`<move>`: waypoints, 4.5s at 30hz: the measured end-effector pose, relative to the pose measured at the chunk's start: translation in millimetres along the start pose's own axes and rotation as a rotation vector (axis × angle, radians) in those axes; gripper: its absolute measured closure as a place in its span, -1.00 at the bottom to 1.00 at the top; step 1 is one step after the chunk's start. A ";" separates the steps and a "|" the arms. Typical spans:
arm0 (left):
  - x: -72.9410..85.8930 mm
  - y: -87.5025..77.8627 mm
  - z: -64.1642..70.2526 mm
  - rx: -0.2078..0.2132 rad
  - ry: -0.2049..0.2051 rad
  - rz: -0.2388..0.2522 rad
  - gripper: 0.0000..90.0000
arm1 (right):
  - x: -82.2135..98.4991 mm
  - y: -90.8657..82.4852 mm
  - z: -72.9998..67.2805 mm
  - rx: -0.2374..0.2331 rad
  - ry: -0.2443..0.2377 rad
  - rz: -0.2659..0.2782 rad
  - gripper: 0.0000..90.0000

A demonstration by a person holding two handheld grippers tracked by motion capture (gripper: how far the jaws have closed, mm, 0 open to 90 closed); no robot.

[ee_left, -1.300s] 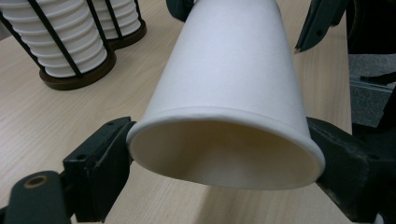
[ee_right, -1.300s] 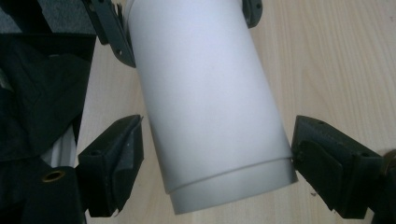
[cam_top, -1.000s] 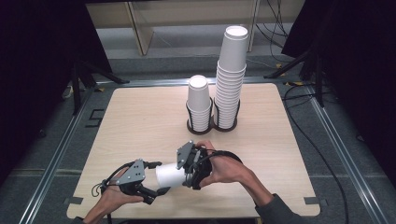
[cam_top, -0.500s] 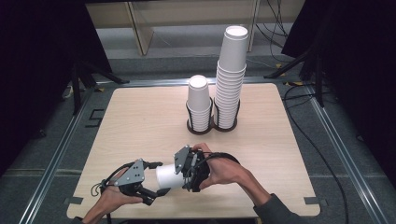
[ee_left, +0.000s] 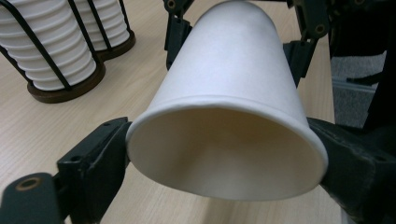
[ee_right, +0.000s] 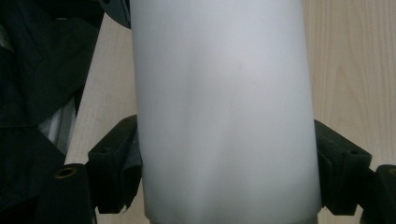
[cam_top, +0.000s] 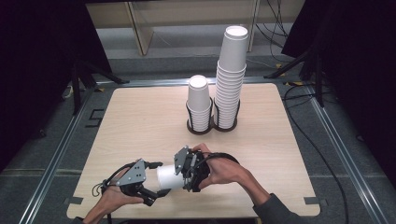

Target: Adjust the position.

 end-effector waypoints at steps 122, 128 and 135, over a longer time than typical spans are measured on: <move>0.0 -6.9 -12.3 -0.115 -0.261 0.332 -0.91 | 5.0 5.8 13.4 -0.078 0.149 0.358 -0.50; -0.4 -4.8 -11.5 -0.152 -0.258 0.363 -0.85 | 4.9 5.6 16.3 -0.089 0.206 0.443 -0.51; -1.1 -3.4 -11.4 -0.165 -0.267 0.369 -0.82 | 0.2 14.2 13.0 -0.113 0.224 0.448 -0.51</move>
Point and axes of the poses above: each handheld gripper's, and its own axes: y roughly forward along the jaws, x roughly out of its underside, z roughly to its right, the point moved 1 cm from there along y, roughly forward along the jaws, and after that the axes turned 9 degrees about y, right-handed, at the moved point
